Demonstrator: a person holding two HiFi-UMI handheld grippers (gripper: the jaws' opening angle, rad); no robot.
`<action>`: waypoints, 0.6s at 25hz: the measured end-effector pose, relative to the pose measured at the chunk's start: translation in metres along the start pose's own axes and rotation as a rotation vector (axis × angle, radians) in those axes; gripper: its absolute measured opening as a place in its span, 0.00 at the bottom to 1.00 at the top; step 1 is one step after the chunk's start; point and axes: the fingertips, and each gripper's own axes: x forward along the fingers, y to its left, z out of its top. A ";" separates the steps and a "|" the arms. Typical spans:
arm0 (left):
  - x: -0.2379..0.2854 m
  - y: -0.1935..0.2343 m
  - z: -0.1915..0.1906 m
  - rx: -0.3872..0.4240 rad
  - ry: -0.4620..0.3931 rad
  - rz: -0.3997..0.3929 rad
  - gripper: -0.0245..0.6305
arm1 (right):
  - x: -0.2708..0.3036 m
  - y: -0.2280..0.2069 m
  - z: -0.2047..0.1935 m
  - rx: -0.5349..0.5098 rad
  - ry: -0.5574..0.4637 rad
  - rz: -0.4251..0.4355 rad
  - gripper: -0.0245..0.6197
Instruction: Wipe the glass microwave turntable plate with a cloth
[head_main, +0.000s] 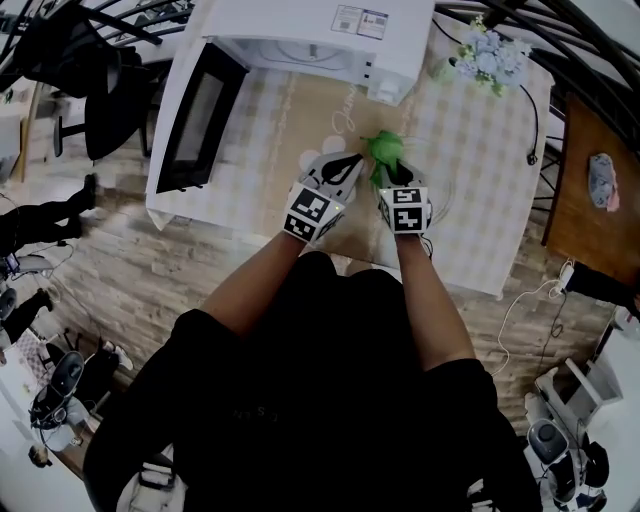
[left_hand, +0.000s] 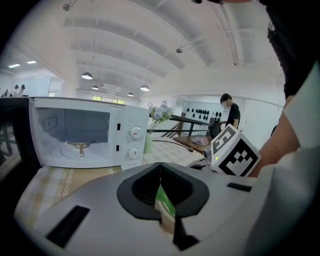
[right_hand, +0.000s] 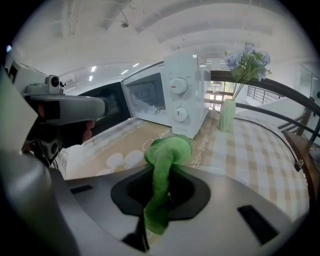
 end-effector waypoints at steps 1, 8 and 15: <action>-0.001 0.001 -0.001 -0.004 0.001 -0.001 0.07 | 0.004 0.003 -0.003 0.002 0.011 0.005 0.14; -0.004 0.005 -0.007 -0.038 0.012 -0.030 0.07 | 0.033 0.004 -0.027 0.014 0.100 -0.001 0.14; -0.001 0.001 -0.009 -0.038 0.023 -0.049 0.07 | 0.033 -0.008 -0.035 0.013 0.104 -0.013 0.14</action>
